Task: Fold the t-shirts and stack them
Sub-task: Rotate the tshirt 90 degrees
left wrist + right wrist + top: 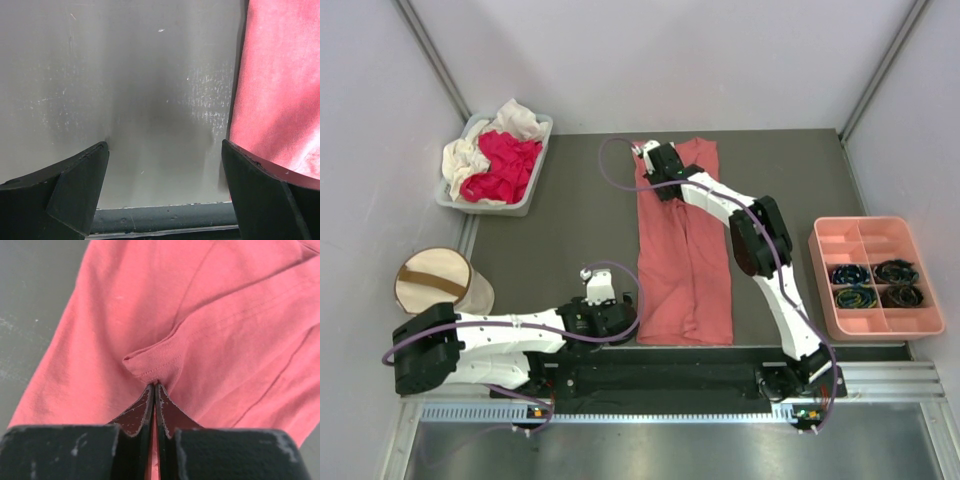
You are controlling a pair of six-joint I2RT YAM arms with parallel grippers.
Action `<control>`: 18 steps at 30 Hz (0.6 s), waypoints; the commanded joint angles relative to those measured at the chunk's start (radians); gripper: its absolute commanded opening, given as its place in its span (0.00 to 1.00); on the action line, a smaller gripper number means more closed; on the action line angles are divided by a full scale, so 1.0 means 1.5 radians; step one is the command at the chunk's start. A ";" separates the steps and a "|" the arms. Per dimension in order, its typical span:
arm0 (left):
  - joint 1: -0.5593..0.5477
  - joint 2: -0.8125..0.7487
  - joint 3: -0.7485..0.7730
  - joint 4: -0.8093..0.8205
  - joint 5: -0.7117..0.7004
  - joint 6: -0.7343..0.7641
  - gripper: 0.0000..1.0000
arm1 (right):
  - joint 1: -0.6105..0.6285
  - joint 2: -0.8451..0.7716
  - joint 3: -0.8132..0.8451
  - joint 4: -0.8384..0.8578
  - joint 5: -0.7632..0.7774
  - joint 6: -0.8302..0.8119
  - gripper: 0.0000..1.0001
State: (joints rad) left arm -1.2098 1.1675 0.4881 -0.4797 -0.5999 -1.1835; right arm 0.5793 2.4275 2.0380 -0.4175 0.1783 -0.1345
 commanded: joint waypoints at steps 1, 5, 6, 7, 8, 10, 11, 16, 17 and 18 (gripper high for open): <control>-0.002 0.006 -0.018 -0.025 0.018 -0.017 0.99 | -0.012 -0.073 -0.023 0.024 0.035 0.011 0.00; -0.001 0.014 -0.017 -0.018 0.022 -0.013 0.99 | -0.019 -0.099 -0.055 0.036 0.039 0.021 0.00; -0.001 0.014 -0.017 -0.018 0.020 -0.013 0.99 | -0.019 -0.105 -0.058 0.038 0.041 0.023 0.00; -0.002 0.017 -0.017 -0.017 0.020 -0.012 0.99 | -0.021 -0.107 -0.060 0.040 0.047 0.024 0.00; -0.002 0.016 -0.017 -0.017 0.021 -0.012 0.99 | -0.021 -0.109 -0.063 0.039 0.051 0.024 0.00; -0.002 0.015 -0.017 -0.017 0.019 -0.012 0.99 | -0.022 -0.114 -0.065 0.038 0.060 0.025 0.00; -0.002 0.015 -0.017 -0.016 0.019 -0.012 0.99 | -0.024 -0.115 -0.068 0.038 0.062 0.027 0.00; -0.001 0.018 -0.015 -0.013 0.019 -0.009 0.99 | -0.028 -0.130 -0.080 0.038 0.078 0.042 0.00; -0.001 0.019 -0.015 -0.013 0.020 -0.009 0.99 | -0.028 -0.133 -0.086 0.039 0.085 0.043 0.00; -0.001 0.018 -0.015 -0.013 0.019 -0.009 0.99 | -0.028 -0.134 -0.088 0.039 0.088 0.046 0.00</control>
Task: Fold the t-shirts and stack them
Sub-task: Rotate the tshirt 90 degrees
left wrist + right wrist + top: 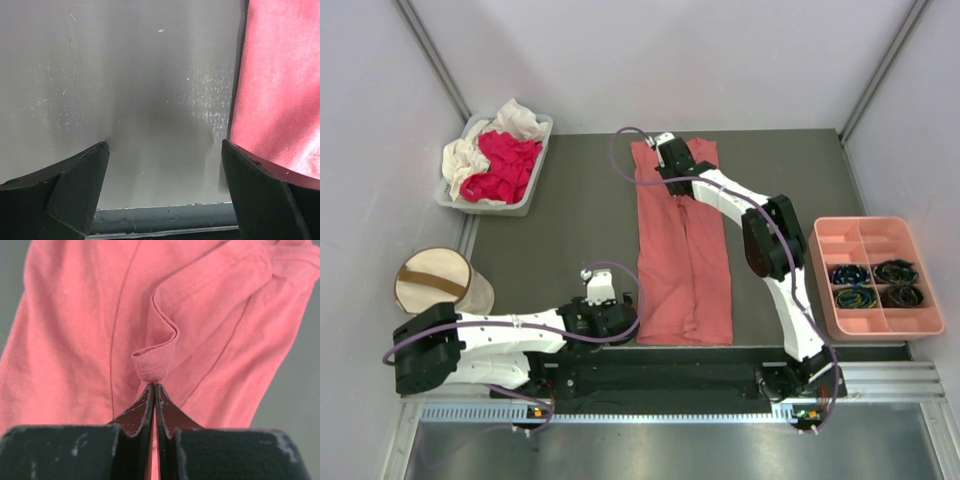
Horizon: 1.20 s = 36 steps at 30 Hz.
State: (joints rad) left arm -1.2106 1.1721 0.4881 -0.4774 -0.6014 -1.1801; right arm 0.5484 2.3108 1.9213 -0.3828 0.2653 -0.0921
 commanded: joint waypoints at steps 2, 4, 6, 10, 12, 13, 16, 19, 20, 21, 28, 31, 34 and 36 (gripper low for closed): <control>-0.001 0.016 -0.015 -0.014 0.021 -0.010 0.99 | -0.008 -0.059 -0.014 0.013 0.045 0.019 0.00; -0.001 0.016 -0.013 -0.013 0.022 -0.009 0.99 | -0.009 -0.063 -0.019 0.010 0.059 0.025 0.00; -0.001 0.016 -0.015 -0.013 0.022 -0.008 0.99 | -0.012 -0.073 -0.034 0.009 0.066 0.033 0.00; -0.001 0.016 -0.015 -0.011 0.020 -0.007 0.99 | -0.016 -0.096 -0.066 0.012 0.084 0.050 0.00; -0.001 0.014 -0.016 -0.013 0.021 -0.007 0.99 | -0.016 -0.115 -0.088 0.014 0.093 0.056 0.00; -0.001 0.015 -0.017 -0.011 0.021 -0.007 0.99 | -0.016 -0.120 -0.096 0.016 0.102 0.056 0.00; -0.001 0.017 -0.017 -0.008 0.020 -0.005 0.99 | -0.017 -0.141 -0.123 0.017 0.117 0.082 0.00; -0.001 0.016 -0.018 -0.008 0.020 -0.004 0.99 | -0.020 -0.155 -0.142 0.018 0.128 0.095 0.00; -0.001 0.017 -0.019 -0.006 0.022 -0.004 0.99 | -0.022 -0.157 -0.148 0.015 0.130 0.099 0.00; -0.001 0.018 -0.018 -0.006 0.022 -0.005 0.99 | -0.024 -0.158 -0.149 0.012 0.131 0.106 0.00; -0.001 0.009 -0.026 -0.008 0.019 -0.007 0.99 | -0.031 -0.164 -0.166 -0.014 0.145 0.139 0.00; -0.002 0.005 -0.027 -0.009 0.018 -0.010 0.99 | -0.031 -0.162 -0.169 -0.027 0.144 0.156 0.00; -0.002 0.006 -0.027 -0.008 0.019 -0.010 0.99 | -0.031 -0.158 -0.168 -0.037 0.130 0.171 0.19; -0.001 0.007 -0.027 -0.008 0.019 -0.010 0.99 | -0.031 -0.160 -0.169 -0.037 0.122 0.181 0.40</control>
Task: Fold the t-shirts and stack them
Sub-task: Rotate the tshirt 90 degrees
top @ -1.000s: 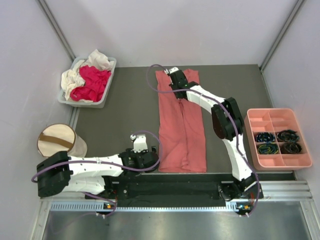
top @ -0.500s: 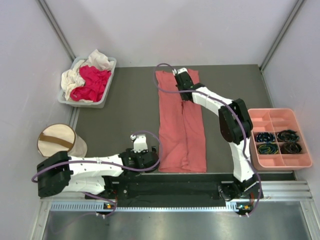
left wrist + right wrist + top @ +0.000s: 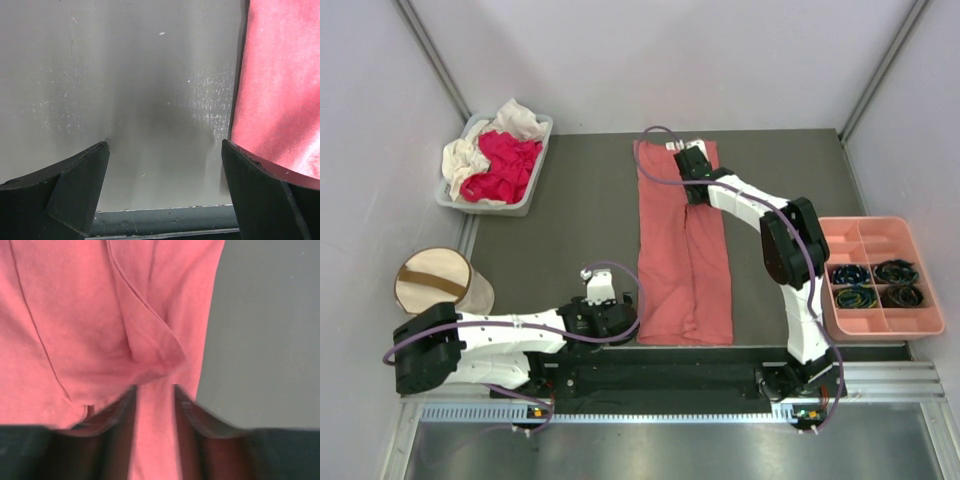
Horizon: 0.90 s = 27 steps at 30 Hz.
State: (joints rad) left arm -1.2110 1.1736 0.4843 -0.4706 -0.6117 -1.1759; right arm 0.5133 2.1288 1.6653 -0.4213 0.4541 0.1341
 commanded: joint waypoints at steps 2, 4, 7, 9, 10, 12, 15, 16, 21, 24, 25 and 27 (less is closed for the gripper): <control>-0.001 0.007 -0.024 -0.014 0.027 -0.013 0.99 | -0.009 -0.041 -0.001 -0.012 -0.001 0.037 0.53; -0.001 0.006 -0.024 -0.015 0.026 -0.013 0.99 | -0.008 -0.052 -0.004 -0.004 0.025 0.046 0.58; -0.001 0.005 -0.025 -0.016 0.024 -0.013 0.99 | -0.010 -0.065 -0.002 0.010 0.048 0.045 0.63; -0.001 0.003 -0.025 -0.016 0.023 -0.013 0.99 | -0.015 -0.063 0.019 0.019 0.041 0.035 0.64; -0.001 0.003 -0.025 -0.019 0.021 -0.015 0.99 | -0.016 -0.055 0.030 0.021 0.041 0.032 0.64; -0.001 0.003 -0.024 -0.020 0.018 -0.018 0.99 | -0.020 -0.043 0.065 0.026 0.036 0.019 0.64; -0.001 0.003 -0.024 -0.022 0.016 -0.020 0.99 | -0.024 -0.003 0.121 0.041 0.012 -0.008 0.65; -0.002 0.003 -0.023 -0.023 0.013 -0.022 0.99 | -0.026 0.008 0.138 0.040 0.006 -0.012 0.65; -0.001 0.001 -0.019 -0.033 0.003 -0.026 0.99 | -0.040 0.079 0.220 0.057 -0.048 -0.035 0.66; -0.001 -0.001 -0.017 -0.035 0.002 -0.025 0.99 | -0.053 0.114 0.252 0.068 -0.110 -0.043 0.66; -0.001 0.001 -0.017 -0.035 0.001 -0.026 0.99 | -0.060 0.122 0.259 0.068 -0.140 -0.026 0.68; -0.001 0.000 -0.017 -0.037 -0.001 -0.026 0.99 | -0.077 0.145 0.279 0.069 -0.226 -0.007 0.68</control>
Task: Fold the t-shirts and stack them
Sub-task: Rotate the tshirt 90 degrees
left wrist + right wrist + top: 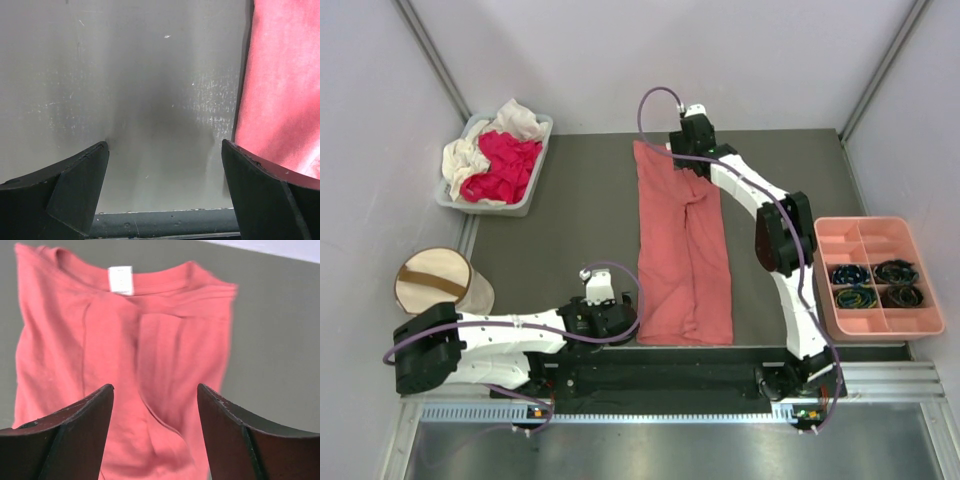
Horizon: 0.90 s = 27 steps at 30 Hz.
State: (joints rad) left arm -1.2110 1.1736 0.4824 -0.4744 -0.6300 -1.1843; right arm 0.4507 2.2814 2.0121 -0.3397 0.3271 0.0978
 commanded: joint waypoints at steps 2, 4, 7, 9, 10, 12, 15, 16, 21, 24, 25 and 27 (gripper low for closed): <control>-0.002 0.000 -0.014 -0.038 0.009 -0.021 0.99 | -0.039 0.058 0.063 0.014 -0.141 0.027 0.69; -0.002 -0.001 -0.012 -0.042 0.008 -0.023 0.99 | -0.040 0.089 0.102 -0.005 -0.137 0.014 0.70; -0.002 -0.002 -0.014 -0.040 0.007 -0.025 0.99 | -0.039 0.114 0.140 -0.013 -0.138 0.000 0.70; -0.002 -0.001 -0.017 -0.040 0.005 -0.028 0.99 | -0.040 0.118 0.145 -0.005 -0.147 -0.003 0.70; -0.001 0.001 -0.017 -0.039 0.005 -0.029 0.99 | -0.038 0.120 0.145 -0.001 -0.151 -0.004 0.71; -0.002 0.002 -0.016 -0.038 0.005 -0.029 0.99 | -0.039 0.123 0.151 0.006 -0.151 -0.004 0.71; -0.001 0.003 -0.014 -0.040 0.004 -0.030 0.99 | -0.039 0.135 0.165 0.002 -0.137 -0.011 0.72; -0.001 0.002 -0.015 -0.042 0.003 -0.032 0.99 | -0.039 0.138 0.169 -0.001 -0.133 -0.017 0.73; -0.001 -0.007 -0.026 -0.043 0.004 -0.042 0.99 | -0.040 0.155 0.177 -0.009 -0.101 -0.048 0.74; -0.001 -0.012 -0.030 -0.042 0.002 -0.046 0.99 | -0.039 0.165 0.179 -0.016 -0.088 -0.062 0.74; -0.001 -0.013 -0.030 -0.041 0.002 -0.046 0.99 | -0.040 0.167 0.179 -0.018 -0.087 -0.062 0.74; -0.001 -0.013 -0.030 -0.042 0.001 -0.046 0.99 | -0.039 0.172 0.178 -0.020 -0.084 -0.062 0.75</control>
State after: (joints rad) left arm -1.2110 1.1542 0.4686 -0.4927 -0.6525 -1.2167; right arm 0.3897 2.5198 2.2345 -0.3676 0.1692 0.0334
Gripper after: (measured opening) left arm 0.989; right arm 0.741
